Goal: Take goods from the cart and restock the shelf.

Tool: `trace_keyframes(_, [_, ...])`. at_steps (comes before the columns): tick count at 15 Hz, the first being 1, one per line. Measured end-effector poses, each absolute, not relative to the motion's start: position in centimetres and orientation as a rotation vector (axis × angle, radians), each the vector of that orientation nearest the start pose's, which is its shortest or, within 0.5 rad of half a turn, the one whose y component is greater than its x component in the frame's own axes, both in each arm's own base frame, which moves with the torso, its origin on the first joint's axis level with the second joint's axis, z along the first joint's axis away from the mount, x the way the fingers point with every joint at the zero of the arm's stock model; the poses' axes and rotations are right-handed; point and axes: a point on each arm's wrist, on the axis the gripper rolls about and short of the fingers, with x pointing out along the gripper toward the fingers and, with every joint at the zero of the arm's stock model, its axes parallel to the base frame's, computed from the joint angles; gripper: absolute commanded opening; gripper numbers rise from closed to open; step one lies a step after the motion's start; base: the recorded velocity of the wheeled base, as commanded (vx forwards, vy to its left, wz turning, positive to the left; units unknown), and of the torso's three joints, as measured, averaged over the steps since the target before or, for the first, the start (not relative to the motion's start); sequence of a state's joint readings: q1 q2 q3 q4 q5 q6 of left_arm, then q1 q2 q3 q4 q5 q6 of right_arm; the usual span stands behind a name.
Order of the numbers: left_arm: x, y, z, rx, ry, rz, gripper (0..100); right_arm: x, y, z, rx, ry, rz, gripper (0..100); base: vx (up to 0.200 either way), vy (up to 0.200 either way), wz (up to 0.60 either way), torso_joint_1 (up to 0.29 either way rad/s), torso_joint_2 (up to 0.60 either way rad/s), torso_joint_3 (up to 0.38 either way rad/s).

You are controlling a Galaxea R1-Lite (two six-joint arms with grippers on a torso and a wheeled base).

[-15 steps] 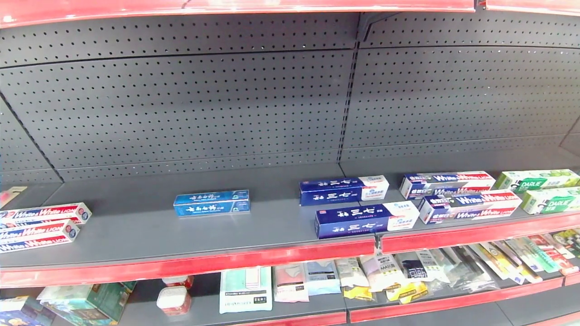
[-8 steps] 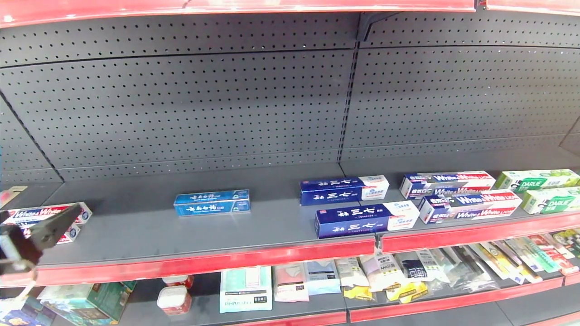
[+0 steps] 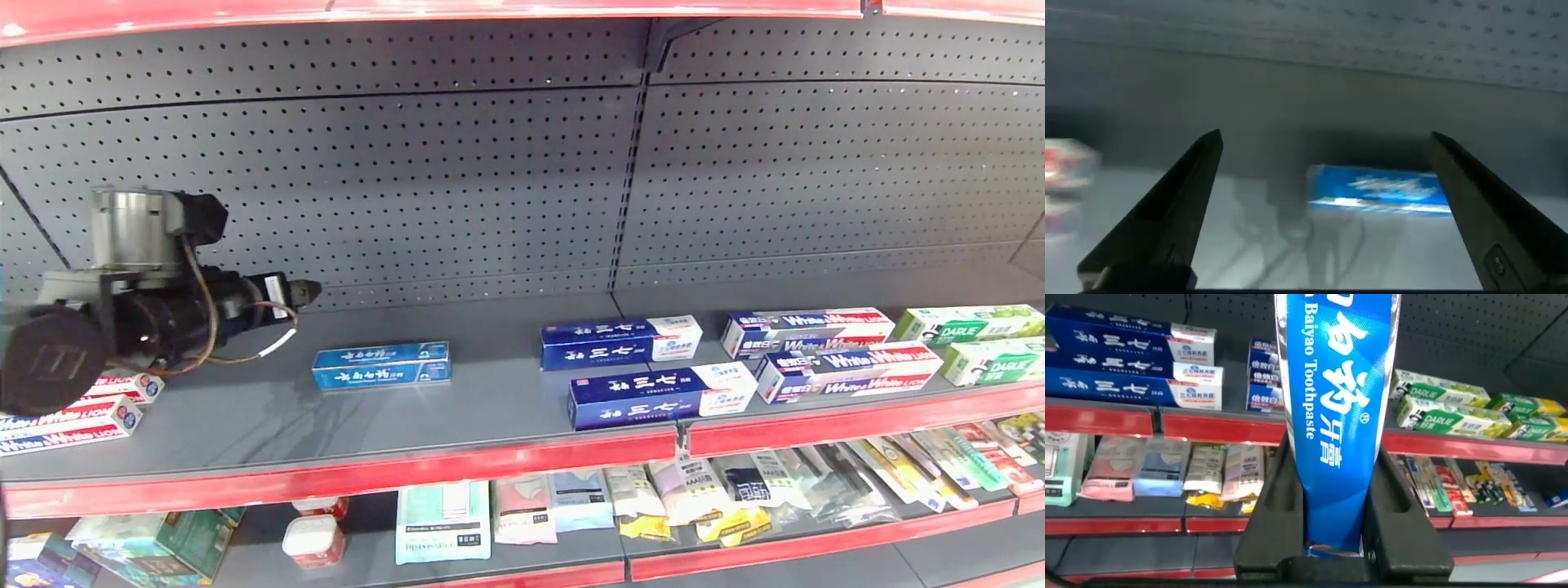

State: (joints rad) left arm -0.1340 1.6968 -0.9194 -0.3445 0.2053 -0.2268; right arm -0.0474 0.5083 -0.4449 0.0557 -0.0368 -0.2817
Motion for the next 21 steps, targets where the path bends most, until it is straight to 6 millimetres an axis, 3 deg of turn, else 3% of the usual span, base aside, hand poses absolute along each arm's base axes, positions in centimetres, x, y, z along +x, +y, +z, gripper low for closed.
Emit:
trace_keyframes(5, [34.5, -6.4, 16.1, -0.124, 0.614, 0.096, 100, 1.8, -0.2, 19.5, -0.302, 0.137, -0.065, 0, 0.0, 0.0, 0.0, 0.0, 0.0, 0.0])
trace_keyframes(11, [37.8, -9.1, 14.5, -0.128, 0.616, 0.092, 100, 1.9, -0.2, 19.3, -0.308, 0.146, -0.063, 0, 0.0, 0.0, 0.0, 0.0, 0.0, 0.0])
trace_keyframes(21, [39.1, -11.3, 11.7, -0.079, 0.72, 0.053, 100, 1.8, -0.2, 18.8, -0.311, 0.156, -0.059, 0, 0.0, 0.0, 0.0, 0.0, 0.0, 0.0])
